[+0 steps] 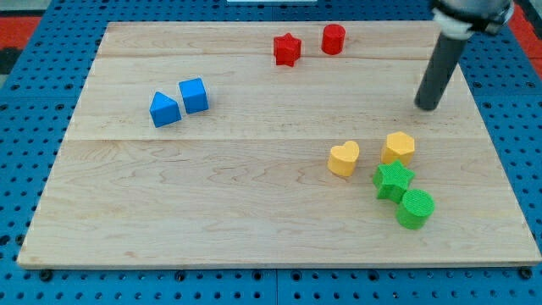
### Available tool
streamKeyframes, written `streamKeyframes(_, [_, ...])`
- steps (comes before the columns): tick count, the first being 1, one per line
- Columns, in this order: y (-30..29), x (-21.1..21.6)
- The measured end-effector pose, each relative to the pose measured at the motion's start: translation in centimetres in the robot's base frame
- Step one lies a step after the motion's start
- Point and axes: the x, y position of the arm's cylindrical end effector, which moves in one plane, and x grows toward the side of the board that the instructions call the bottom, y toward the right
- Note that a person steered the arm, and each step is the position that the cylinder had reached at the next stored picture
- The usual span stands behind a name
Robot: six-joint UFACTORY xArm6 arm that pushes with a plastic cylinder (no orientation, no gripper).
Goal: Move the red blocks towards the left side
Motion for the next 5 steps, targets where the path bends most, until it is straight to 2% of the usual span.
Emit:
streamKeyframes(1, [-1.6,-6.3])
streamKeyframes(2, [-3.2,-9.6])
streamKeyframes(3, [-9.0,-12.4])
streamKeyframes(5, [-20.2,-15.0])
